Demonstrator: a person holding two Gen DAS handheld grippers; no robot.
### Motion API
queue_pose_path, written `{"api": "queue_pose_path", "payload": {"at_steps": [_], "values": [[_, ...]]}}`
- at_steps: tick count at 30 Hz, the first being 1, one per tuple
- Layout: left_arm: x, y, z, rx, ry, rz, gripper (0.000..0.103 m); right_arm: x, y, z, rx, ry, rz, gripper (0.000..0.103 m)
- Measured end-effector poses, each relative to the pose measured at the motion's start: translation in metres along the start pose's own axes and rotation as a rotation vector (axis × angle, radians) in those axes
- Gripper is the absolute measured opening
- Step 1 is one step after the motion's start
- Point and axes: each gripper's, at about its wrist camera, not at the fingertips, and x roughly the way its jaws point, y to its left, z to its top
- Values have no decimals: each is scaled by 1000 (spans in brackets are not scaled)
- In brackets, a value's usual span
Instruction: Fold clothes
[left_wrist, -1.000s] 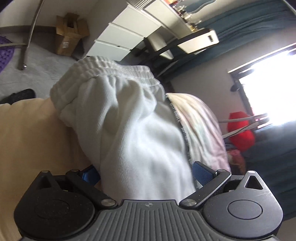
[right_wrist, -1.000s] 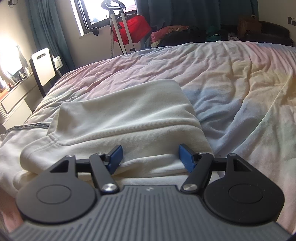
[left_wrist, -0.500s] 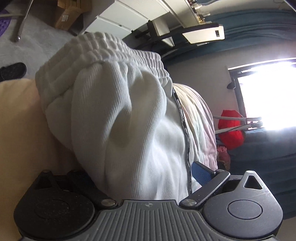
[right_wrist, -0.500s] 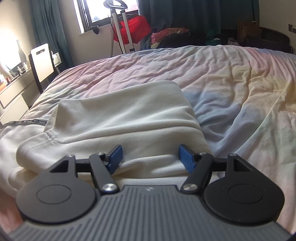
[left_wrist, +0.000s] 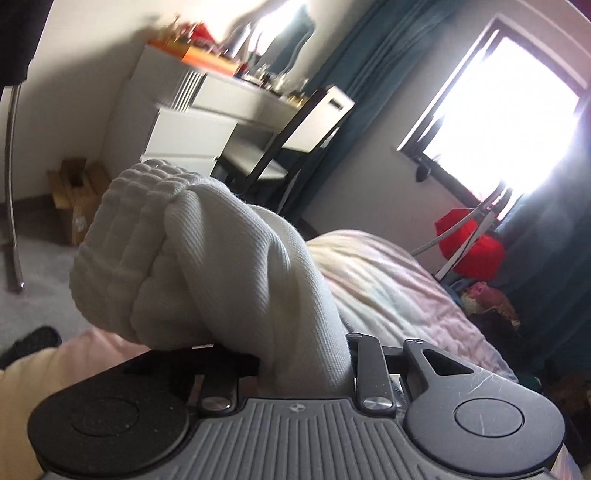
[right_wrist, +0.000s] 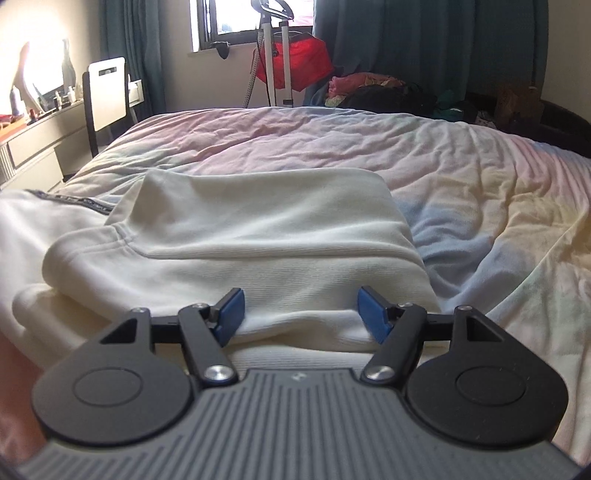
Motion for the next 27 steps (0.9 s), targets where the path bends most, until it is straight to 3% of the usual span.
{"api": "queue_pose_path", "payload": {"at_steps": [8, 14, 21, 27], "values": [[-53, -118, -8, 306, -234, -153, 27, -23, -34, 15, 210, -37, 66, 70], [-74, -229, -63, 490, -326, -271, 26, -42, -80, 29, 380, -111, 64, 70], [-59, -320, -197, 778, -271, -400, 24, -45, -147, 27, 610, -149, -1, 71], [-19, -348, -311, 1046, -87, -401, 24, -40, -184, 14, 753, -136, -27, 71]]}}
